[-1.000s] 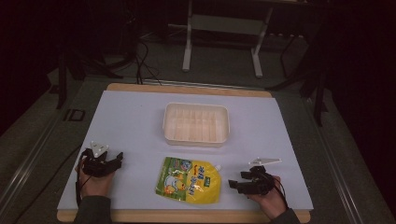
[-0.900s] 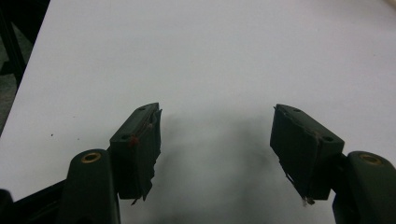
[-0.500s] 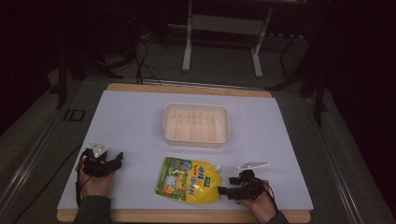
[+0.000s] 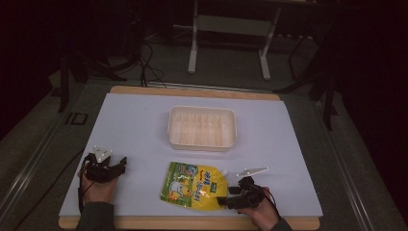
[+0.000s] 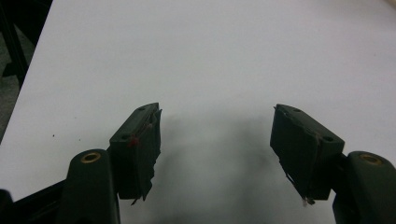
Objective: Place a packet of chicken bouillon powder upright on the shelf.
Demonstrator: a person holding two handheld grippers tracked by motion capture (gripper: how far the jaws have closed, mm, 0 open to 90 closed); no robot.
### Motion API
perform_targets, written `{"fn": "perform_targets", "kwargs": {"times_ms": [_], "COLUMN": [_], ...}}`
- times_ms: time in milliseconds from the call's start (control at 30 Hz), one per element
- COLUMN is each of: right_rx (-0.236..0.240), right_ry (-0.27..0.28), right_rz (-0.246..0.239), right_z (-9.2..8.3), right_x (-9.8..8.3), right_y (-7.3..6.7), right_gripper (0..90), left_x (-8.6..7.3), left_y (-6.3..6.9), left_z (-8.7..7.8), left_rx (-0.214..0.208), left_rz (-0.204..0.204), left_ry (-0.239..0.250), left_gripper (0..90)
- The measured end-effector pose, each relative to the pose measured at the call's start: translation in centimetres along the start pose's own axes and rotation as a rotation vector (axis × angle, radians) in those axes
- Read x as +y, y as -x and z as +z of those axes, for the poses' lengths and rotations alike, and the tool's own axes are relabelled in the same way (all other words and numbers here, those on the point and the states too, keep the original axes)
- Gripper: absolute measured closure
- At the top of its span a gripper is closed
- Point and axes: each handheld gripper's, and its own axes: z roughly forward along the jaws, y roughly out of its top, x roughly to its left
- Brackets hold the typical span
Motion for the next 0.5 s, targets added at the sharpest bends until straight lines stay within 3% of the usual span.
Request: {"fn": "perform_targets", "kwargs": {"times_ms": [300,433,500], "right_rx": [0.06,0.081,0.115], "right_ry": [-0.028,-0.02,-0.012], "right_rz": [0.007,0.03,0.053], "right_z": [0.7,1.3,1.7], "right_x": [0.6,1.5,2.0], "right_y": [-0.5,-0.2,-0.1], "right_gripper": [28.4,29.2,34.2], "left_x": [0.0,0.0,0.0], "left_y": [0.0,0.0,0.0], "left_z": [0.0,0.0,0.0], "left_rx": [0.004,0.004,0.004], "left_rz": [0.005,0.002,0.002], "left_ry": [-0.002,0.001,0.001], "left_gripper": [33.1,33.1,33.1]}}
